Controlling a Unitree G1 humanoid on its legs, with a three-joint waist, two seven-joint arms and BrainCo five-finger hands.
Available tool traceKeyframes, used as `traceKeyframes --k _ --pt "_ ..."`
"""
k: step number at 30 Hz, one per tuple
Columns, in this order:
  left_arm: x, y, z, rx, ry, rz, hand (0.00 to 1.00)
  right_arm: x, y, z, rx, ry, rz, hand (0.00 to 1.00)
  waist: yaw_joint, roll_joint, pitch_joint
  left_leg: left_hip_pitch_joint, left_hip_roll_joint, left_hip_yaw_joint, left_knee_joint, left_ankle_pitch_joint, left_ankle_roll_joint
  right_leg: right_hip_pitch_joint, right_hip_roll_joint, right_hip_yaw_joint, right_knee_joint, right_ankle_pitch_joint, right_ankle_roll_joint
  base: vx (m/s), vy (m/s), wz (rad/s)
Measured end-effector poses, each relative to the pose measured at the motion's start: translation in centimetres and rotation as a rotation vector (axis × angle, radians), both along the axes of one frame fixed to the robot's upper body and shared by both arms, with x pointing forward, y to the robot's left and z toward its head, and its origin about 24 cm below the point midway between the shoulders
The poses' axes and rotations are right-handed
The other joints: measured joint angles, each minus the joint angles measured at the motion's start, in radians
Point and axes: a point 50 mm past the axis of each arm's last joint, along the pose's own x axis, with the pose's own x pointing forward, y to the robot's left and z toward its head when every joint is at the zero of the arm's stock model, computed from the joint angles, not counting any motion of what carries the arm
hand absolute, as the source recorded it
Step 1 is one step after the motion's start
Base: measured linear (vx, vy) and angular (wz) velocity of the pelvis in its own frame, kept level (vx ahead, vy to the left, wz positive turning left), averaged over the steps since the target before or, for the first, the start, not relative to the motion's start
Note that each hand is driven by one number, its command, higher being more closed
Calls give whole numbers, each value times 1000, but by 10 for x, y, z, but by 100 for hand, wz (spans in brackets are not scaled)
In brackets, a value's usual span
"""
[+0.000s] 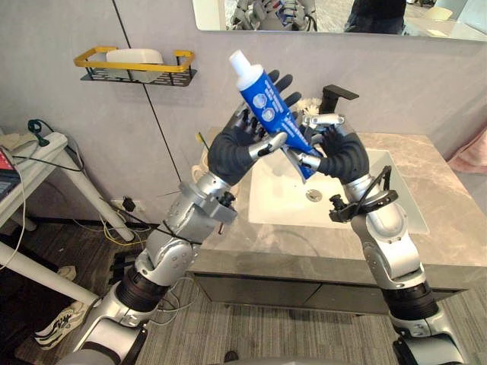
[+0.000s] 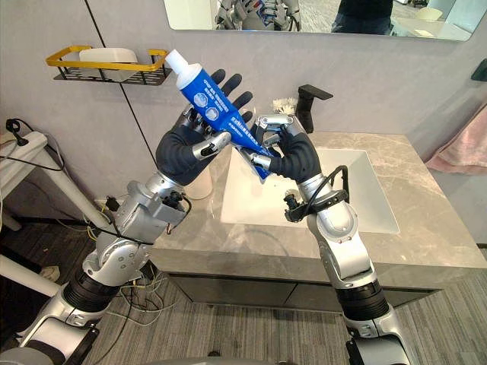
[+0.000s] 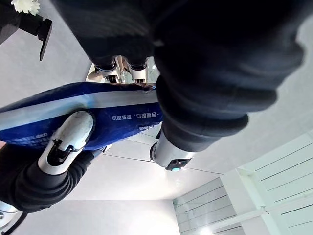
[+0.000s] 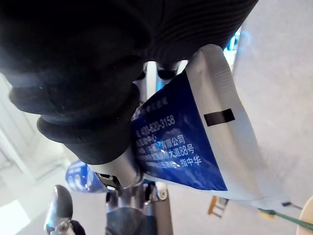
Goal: Organize washtable
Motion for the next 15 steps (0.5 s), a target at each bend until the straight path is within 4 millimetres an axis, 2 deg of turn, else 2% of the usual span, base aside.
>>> traceKeyframes --k 10,11,15 --pt "5 -7 5 -20 -2 -9 100 2 5 -5 11 19 3 100 -4 -1 -1 -1 2 9 0 2 1 -5 1 9 -3 7 -3 -4 2 -2" --pt "5 -7 5 -19 -2 -9 100 2 5 -5 11 20 3 0 -3 -2 -1 -1 2 10 0 2 1 -5 1 10 -2 7 -3 -2 4 -4" --pt "6 -6 5 -17 -4 -4 100 1 4 -9 1 34 13 0 -2 -3 -2 -1 4 16 -1 2 1 -9 2 15 -2 9 -4 -1 2 -5"
